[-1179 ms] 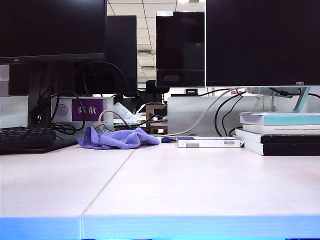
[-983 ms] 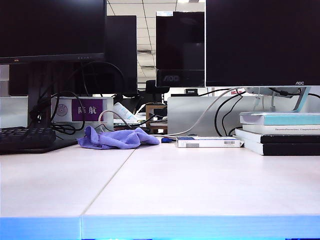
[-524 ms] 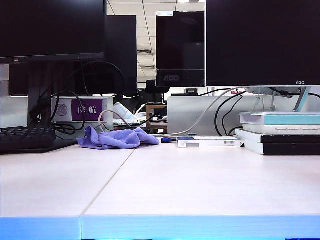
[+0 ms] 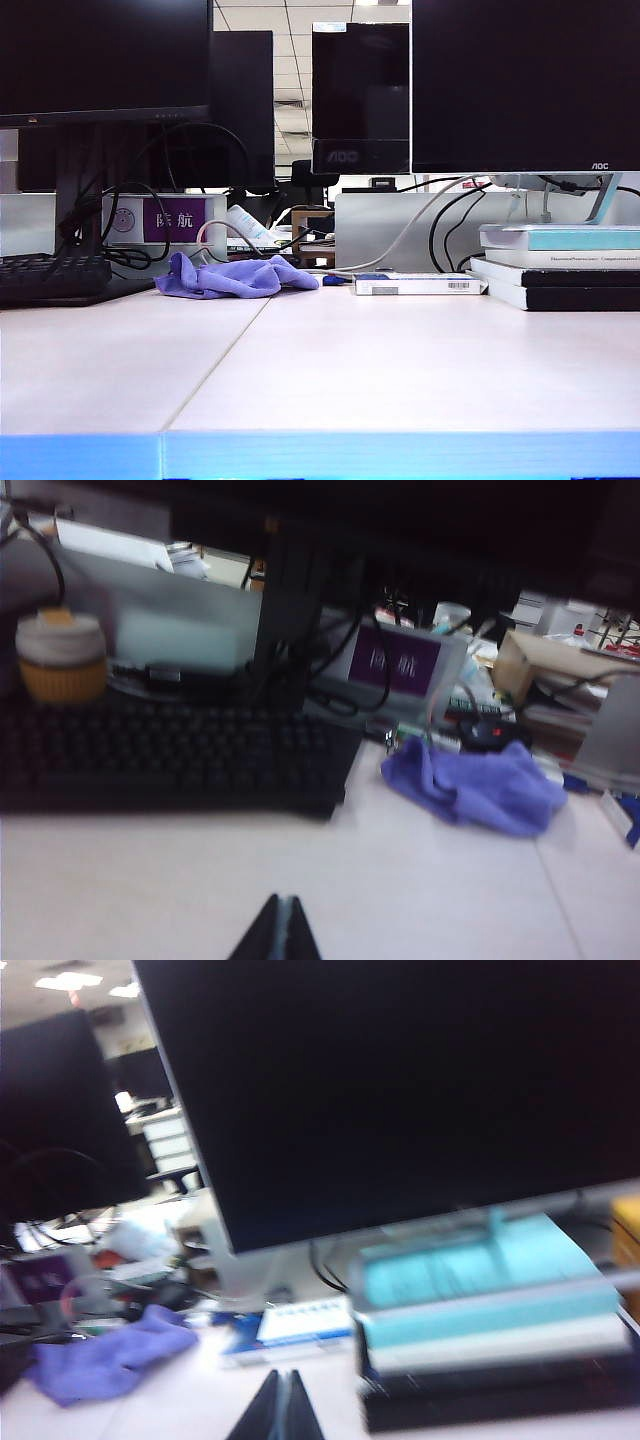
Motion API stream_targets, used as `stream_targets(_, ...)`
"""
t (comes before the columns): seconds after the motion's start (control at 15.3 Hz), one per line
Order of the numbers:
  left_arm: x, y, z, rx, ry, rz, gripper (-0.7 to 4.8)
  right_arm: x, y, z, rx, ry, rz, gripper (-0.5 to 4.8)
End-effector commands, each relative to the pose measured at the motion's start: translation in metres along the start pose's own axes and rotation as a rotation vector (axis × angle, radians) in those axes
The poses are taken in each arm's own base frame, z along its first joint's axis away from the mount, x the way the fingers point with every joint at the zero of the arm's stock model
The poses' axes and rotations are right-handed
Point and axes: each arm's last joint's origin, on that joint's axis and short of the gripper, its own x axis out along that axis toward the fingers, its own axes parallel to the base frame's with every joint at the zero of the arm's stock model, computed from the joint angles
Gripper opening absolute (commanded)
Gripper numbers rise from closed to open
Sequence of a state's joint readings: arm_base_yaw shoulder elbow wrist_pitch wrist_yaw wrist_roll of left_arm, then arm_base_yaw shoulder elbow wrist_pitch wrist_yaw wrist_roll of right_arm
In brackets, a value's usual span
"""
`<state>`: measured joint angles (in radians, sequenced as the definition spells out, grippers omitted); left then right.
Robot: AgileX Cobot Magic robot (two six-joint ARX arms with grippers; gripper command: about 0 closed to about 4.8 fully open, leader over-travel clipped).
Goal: Wipe the table from front to back using the rag.
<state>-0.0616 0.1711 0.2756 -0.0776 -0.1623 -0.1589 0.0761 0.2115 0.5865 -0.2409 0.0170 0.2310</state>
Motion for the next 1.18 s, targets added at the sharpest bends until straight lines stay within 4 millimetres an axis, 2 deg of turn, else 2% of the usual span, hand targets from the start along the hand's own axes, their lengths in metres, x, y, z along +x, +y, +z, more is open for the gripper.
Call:
stream_targets(0.07,0.022,-0.008,0.035,0.009,-0.012,0.051,-0.04,0.025,0.018,0.053,-0.003,-0.019,0.162,-0.01)
stream_targets(0.2,0.041,-0.015,0.049,0.005,0.008,0.014,-0.04,0.040,0.026,0.073,-0.023,-0.026,0.265,-0.02)
stream_targets(0.26,0.058,-0.025,0.061,-0.010,0.035,-0.022,-0.04,0.052,0.031,0.084,-0.036,-0.011,0.312,-0.02)
stream_targets(0.33,0.067,-0.033,0.067,-0.008,0.049,-0.048,-0.04,0.058,0.035,0.088,-0.039,-0.004,0.331,-0.02)
stream_targets(0.46,0.095,-0.060,0.081,0.004,0.099,-0.129,-0.04,0.071,0.047,0.088,-0.078,-0.012,0.414,-0.02)
stream_targets(0.59,0.121,-0.089,0.083,0.037,0.150,-0.208,-0.04,0.078,0.064,0.078,-0.052,0.045,0.459,-0.02)
stream_targets(0.72,0.146,-0.109,0.075,0.076,0.216,-0.295,-0.04,0.079,0.084,0.062,-0.044,0.153,0.500,-0.02)
stream_targets(0.85,0.162,-0.115,0.062,0.101,0.239,-0.300,-0.04,0.079,0.103,0.050,-0.072,0.269,0.498,-0.02)
stream_targets(1.05,0.175,-0.120,0.047,0.105,0.263,-0.316,-0.04,0.081,0.129,0.044,-0.177,0.413,0.449,-0.01)
stream_targets(1.18,0.189,-0.125,0.034,0.102,0.252,-0.335,-0.04,0.093,0.151,0.041,-0.200,0.453,0.488,-0.01)
